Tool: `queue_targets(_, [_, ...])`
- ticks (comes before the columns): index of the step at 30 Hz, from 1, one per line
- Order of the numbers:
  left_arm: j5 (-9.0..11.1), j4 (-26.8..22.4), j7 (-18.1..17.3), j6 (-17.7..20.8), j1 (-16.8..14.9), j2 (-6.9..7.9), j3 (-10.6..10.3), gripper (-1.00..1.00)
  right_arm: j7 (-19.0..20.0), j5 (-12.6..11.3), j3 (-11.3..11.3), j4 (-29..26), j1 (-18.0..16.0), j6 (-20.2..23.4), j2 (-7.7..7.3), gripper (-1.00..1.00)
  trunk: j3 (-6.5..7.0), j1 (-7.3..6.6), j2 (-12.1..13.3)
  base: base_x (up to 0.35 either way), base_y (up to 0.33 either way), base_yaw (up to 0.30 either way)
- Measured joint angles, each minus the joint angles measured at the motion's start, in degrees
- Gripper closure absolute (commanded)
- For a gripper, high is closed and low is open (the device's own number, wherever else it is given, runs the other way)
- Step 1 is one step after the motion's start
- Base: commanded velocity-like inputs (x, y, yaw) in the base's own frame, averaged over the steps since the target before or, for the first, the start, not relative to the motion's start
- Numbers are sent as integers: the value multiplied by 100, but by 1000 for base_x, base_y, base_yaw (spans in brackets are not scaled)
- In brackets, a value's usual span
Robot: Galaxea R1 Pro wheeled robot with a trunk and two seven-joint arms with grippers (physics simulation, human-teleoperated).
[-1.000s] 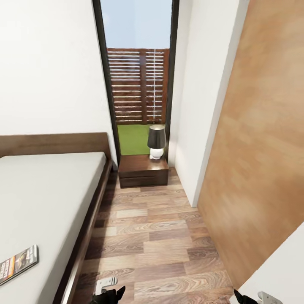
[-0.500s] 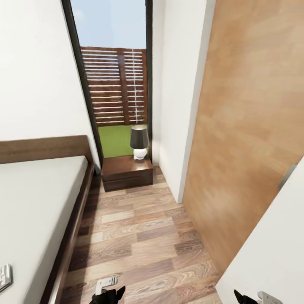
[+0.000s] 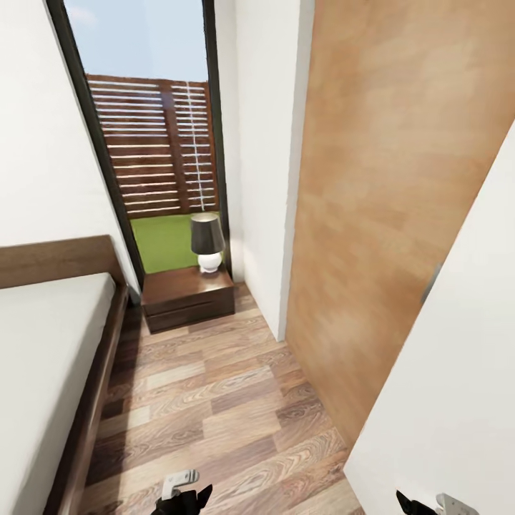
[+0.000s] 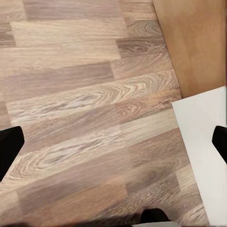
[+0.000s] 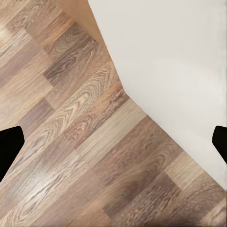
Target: In the bedroom, move the book from the bed onto either nightstand, and place the two sandals side by side next to the bed.
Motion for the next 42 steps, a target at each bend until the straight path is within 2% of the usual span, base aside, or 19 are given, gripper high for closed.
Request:
queue_targets(11, [0, -1, -1, 0, 0, 0, 0, -100, 20, 17, 2, 1, -1, -6, 1, -100, 14, 0, -1, 0, 0, -98])
queue_targets(42, [0, -1, -1, -1, 0, 1, 0, -100, 17, 17, 2, 1, -1, -9, 1, -100, 254, 0, 0, 0, 0, -99])
